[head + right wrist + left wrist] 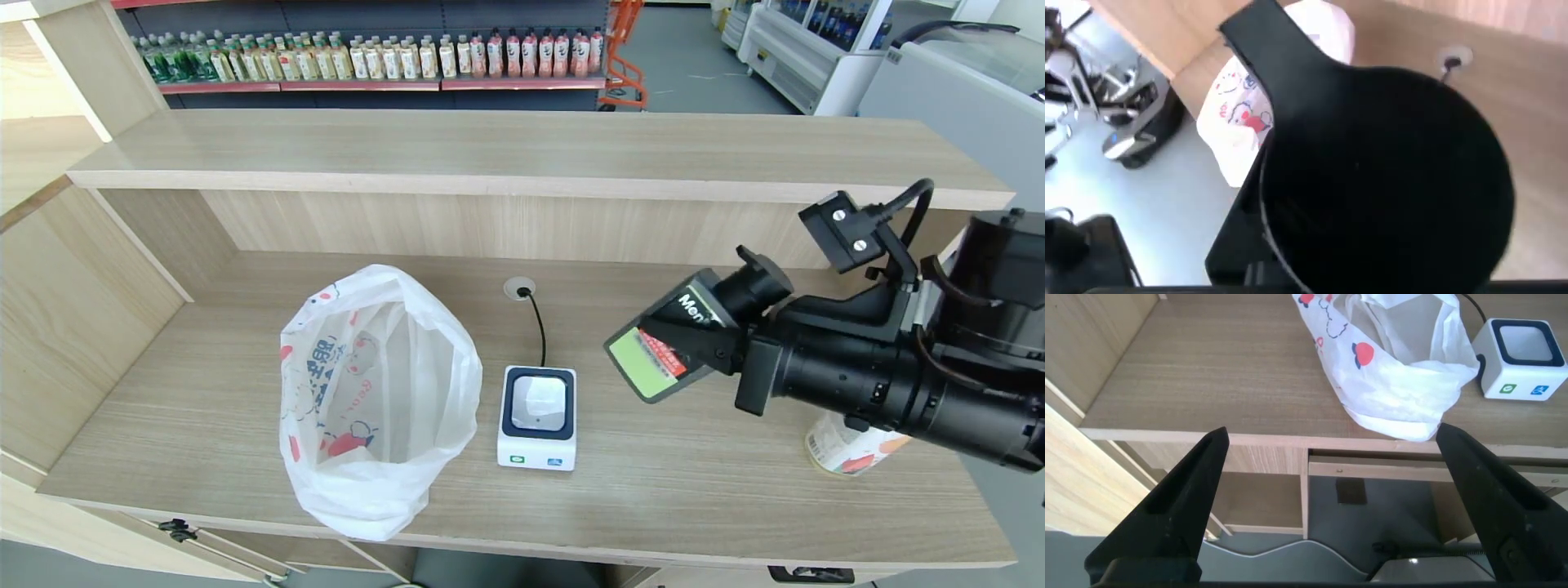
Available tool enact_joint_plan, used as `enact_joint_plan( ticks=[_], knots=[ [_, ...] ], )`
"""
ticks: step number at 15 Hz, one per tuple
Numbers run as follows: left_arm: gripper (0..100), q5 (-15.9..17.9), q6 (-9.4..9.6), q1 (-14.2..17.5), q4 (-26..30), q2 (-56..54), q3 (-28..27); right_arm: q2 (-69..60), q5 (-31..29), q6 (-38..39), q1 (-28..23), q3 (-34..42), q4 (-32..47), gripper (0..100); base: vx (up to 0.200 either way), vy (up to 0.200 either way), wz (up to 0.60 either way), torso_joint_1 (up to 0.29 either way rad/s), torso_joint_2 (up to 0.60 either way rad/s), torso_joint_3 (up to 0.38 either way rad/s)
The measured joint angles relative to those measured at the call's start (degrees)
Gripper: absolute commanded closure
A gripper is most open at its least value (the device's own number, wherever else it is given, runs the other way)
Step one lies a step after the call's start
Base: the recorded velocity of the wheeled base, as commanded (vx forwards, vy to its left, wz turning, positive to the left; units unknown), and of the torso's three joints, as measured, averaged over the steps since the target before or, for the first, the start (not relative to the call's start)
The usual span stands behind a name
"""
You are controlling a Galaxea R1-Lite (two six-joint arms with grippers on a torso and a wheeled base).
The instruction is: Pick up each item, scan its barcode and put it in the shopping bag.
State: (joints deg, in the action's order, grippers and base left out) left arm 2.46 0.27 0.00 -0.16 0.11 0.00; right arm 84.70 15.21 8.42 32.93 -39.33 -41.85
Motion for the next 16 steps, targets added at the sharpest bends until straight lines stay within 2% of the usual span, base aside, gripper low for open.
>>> enact_joint_plan(
  ticks=[1,3,5,13,16],
  knots=[
    [0,0.0,0.00,0.0,0.0,0.0,0.0,-0.9,-3.3,9.8,-0.9,0.4,2.6,100,0.000,0.000,0.00,0.000,0.00,0.000],
    [0,0.0,0.00,0.0,0.0,0.0,0.0,-1.7,-4.8,26.7,-1.9,0.2,6.1,100,0.000,0.000,0.00,0.000,0.00,0.000],
    [0,0.0,-0.02,0.0,0.0,0.0,0.0,-0.2,-5.3,33.5,-1.9,-0.8,7.2,100,0.000,0.000,0.00,0.000,0.00,0.000],
    [0,0.0,-0.02,0.0,0.0,0.0,0.0,8.4,-5.5,35.1,-0.3,-2.0,6.6,100,0.000,0.000,0.00,0.000,0.00,0.000],
    [0,0.0,-0.02,0.0,0.0,0.0,0.0,11.3,-5.7,34.9,1.6,-2.2,2.0,100,0.000,0.000,0.00,0.000,0.00,0.000]
  ],
)
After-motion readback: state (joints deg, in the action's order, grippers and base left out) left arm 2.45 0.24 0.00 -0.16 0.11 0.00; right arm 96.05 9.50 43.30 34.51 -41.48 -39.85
